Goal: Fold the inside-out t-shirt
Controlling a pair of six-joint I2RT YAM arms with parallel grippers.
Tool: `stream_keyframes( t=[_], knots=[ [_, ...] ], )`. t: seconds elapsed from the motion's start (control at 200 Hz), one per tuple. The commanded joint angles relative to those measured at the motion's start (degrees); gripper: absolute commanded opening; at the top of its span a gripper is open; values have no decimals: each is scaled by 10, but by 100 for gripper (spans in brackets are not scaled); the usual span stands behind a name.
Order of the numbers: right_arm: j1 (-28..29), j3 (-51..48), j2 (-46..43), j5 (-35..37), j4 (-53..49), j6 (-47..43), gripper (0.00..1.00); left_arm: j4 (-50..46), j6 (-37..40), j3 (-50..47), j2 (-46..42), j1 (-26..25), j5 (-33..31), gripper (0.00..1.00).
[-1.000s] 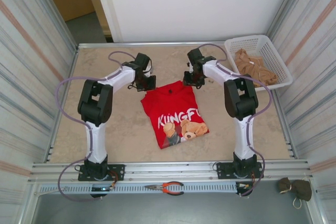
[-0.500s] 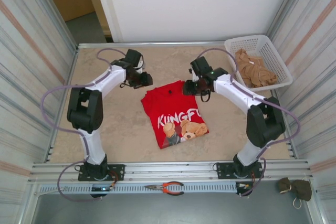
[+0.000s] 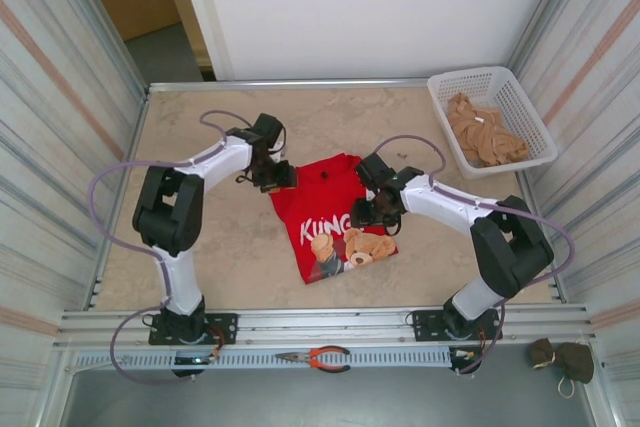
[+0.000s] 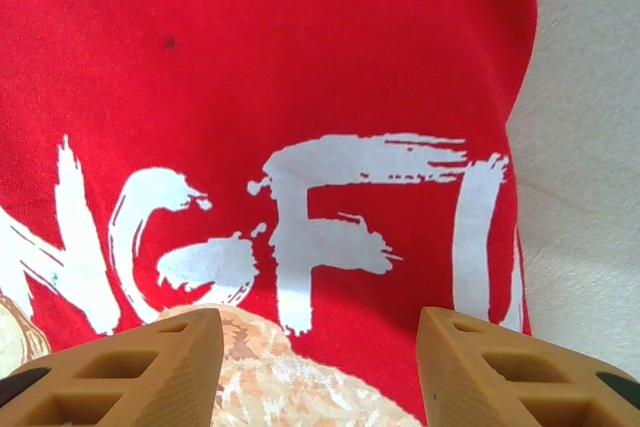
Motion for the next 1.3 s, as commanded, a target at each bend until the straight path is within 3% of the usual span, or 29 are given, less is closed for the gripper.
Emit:
stream_keyframes(
  t=[0.0, 0.215, 0.306, 0.351, 0.451, 0.666, 0.832, 1.062, 1.167, 1.293],
  knots=[
    [9, -14, -16, 14, 12, 27, 53, -24, -10, 7, 10, -2, -28, 43],
    [9, -30, 1, 18, 25, 32, 53, 1, -21, -12, 14, -2, -45, 45],
    [9, -35, 7, 20, 26, 39, 53, 13, -17, -7, 27, -3, -35, 40],
    [8, -40, 8, 18, 29, 44, 54, 22, -13, -6, 32, -4, -32, 32],
    [11, -53, 6, 18, 34, 59, 54, 43, -8, -3, 33, -5, -23, 0],
    [17, -76, -4, 24, 28, 99, 54, 122, -14, -30, -42, -4, 17, 0],
    [27, -96, -14, 36, 36, 139, 56, 335, -84, -137, -90, 23, 139, 0],
    [45, -103, -11, 38, 50, 175, 59, 591, -215, -219, -11, 79, 305, 0],
    [49, -104, -11, 38, 52, 185, 61, 621, -242, -245, -2, 95, 298, 0],
    [48, -97, -19, 39, 45, 187, 65, 578, -229, -262, -17, 108, 274, 0]
  ],
)
